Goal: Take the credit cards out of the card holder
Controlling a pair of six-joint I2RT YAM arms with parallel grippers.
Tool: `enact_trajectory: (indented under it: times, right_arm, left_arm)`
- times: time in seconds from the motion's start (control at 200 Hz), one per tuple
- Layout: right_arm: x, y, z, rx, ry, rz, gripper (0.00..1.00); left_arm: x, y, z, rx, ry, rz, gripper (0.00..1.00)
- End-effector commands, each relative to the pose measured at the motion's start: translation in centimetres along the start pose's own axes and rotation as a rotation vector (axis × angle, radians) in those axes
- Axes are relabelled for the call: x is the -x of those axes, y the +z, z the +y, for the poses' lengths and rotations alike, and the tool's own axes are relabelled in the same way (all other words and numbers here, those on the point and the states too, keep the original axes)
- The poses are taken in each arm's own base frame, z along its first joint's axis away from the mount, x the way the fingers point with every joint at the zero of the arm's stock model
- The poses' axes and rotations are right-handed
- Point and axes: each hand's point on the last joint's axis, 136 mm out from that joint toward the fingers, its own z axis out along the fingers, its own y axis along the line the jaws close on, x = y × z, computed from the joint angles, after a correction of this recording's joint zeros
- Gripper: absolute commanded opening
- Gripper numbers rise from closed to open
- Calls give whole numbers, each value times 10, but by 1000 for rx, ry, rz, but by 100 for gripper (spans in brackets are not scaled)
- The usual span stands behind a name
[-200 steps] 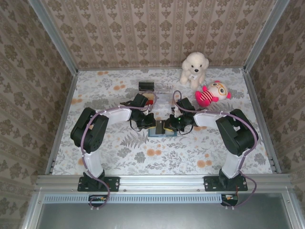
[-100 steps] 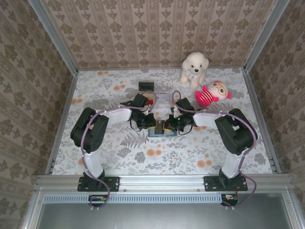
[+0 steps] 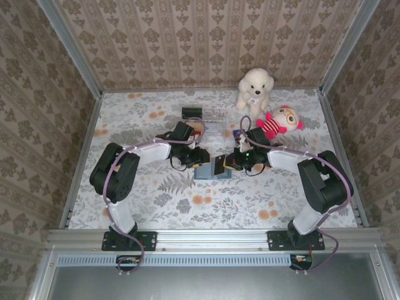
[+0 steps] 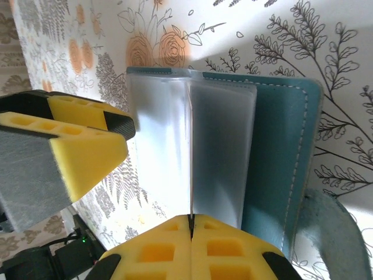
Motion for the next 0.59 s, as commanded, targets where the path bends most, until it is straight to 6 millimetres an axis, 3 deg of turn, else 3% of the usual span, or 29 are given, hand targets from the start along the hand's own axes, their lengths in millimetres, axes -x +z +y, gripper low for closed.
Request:
enact_trajectory:
  times: [0.0, 0.115, 0.18, 0.29, 0.59]
  right_arm:
    - [1, -11, 20, 103, -38, -16, 0]
    - [5, -19, 32, 173, -53, -45, 0]
    - [8, -25, 41, 215, -71, -61, 0]
    - [11, -34, 58, 278, -107, -81, 0]
    - [29, -66, 127, 510, -214, -109, 0]
  left_arm:
    - [12, -23, -28, -111, 33, -57, 54]
    - [18, -33, -27, -155, -9, -87, 68]
    - [22, -37, -23, -182, -34, -109, 73]
    - [22, -46, -33, -281, -30, -111, 80]
    - [31, -96, -85, -487, 40, -160, 80]
